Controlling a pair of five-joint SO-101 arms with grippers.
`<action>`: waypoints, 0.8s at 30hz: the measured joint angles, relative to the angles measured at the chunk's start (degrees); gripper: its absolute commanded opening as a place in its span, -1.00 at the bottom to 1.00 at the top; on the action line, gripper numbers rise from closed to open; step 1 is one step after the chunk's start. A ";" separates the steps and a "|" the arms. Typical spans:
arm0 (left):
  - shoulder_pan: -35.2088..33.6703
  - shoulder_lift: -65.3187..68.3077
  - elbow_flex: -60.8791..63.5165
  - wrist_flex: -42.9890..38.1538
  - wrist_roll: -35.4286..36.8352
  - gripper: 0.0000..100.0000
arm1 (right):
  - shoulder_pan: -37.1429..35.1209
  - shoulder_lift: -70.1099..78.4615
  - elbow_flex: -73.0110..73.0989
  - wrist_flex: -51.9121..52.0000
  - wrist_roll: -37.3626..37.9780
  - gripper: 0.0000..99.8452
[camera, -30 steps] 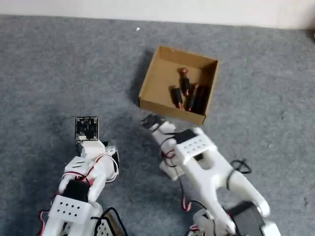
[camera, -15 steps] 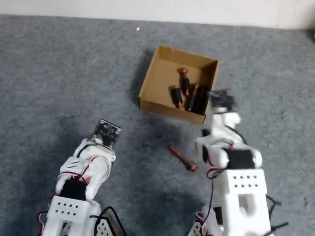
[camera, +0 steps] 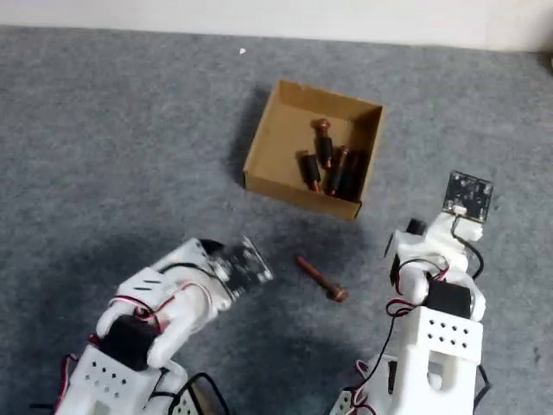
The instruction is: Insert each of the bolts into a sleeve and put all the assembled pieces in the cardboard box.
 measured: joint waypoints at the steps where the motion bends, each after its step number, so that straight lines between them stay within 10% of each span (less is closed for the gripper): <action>1: 1.49 0.00 -0.44 0.62 -0.79 -0.62 | 0.26 0.00 0.00 0.00 0.00 -0.99; 24: 22.07 59.25 -27.96 -10.20 -10.55 -0.61 | 0.35 0.00 0.00 -0.35 -1.49 -0.99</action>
